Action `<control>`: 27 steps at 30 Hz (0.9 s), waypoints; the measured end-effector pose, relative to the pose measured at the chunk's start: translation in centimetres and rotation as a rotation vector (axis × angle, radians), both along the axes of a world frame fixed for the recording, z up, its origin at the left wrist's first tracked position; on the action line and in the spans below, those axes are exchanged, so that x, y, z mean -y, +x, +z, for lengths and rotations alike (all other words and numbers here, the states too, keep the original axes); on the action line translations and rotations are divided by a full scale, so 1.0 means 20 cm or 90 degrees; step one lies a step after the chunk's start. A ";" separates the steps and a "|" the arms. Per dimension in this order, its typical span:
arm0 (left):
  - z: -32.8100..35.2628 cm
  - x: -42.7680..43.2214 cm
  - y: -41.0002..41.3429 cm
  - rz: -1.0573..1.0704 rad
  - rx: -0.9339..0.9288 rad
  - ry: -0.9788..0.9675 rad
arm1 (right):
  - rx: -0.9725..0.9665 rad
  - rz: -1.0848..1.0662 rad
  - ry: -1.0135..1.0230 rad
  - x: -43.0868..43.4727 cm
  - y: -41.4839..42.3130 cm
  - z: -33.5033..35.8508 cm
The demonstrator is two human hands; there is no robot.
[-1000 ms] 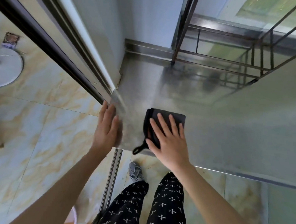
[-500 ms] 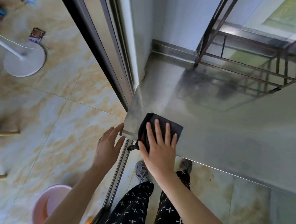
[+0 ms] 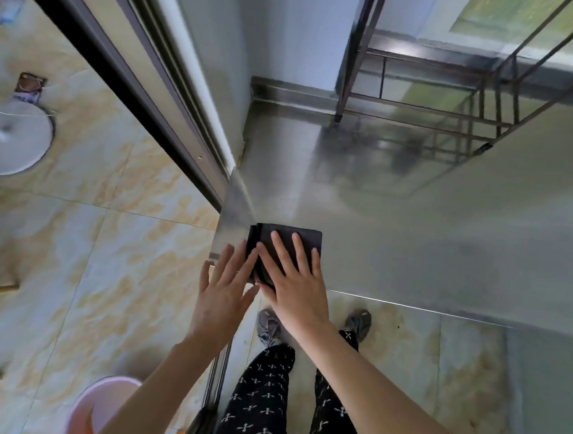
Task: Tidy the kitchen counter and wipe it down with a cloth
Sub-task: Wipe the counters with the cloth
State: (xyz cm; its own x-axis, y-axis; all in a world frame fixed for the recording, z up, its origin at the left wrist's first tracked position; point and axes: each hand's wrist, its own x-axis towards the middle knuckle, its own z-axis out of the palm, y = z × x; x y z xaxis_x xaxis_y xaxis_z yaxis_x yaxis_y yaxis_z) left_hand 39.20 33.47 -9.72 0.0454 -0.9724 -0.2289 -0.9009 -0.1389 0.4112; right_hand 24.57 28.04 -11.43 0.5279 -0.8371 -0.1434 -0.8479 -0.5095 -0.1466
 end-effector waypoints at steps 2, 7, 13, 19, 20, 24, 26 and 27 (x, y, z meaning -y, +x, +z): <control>-0.01 0.04 -0.09 -0.080 0.004 0.013 | -0.013 -0.034 0.010 -0.01 -0.13 0.01; -0.02 0.14 -0.37 -0.230 0.086 0.035 | -0.023 -0.081 0.023 -0.03 -0.51 0.02; 0.03 0.23 -0.78 -0.303 0.115 0.038 | -0.037 -0.137 0.045 -0.03 -0.94 0.05; 0.05 0.36 -1.28 -0.351 0.047 0.092 | -0.050 -0.246 0.032 -0.02 -1.35 0.05; 0.06 0.38 -1.36 -0.354 0.050 0.090 | -0.049 -0.257 0.039 -0.02 -1.42 0.05; 0.08 0.44 -1.61 -0.383 0.070 0.115 | -0.029 -0.283 0.096 0.00 -1.67 0.07; 0.09 0.46 -1.71 -0.411 0.081 0.129 | -0.008 -0.286 0.132 0.01 -1.79 0.09; 0.10 0.47 -1.76 -0.424 0.081 0.137 | 0.006 -0.304 0.147 0.00 -1.84 0.10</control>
State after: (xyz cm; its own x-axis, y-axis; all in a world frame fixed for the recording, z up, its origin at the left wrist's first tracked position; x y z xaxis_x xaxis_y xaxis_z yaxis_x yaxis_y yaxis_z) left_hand 4.03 24.14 -7.66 -0.5040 -0.7367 -0.4509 -0.8616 0.3923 0.3221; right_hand -12.26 28.04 -9.53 0.0980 -0.9317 -0.3498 -0.9756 -0.0207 -0.2184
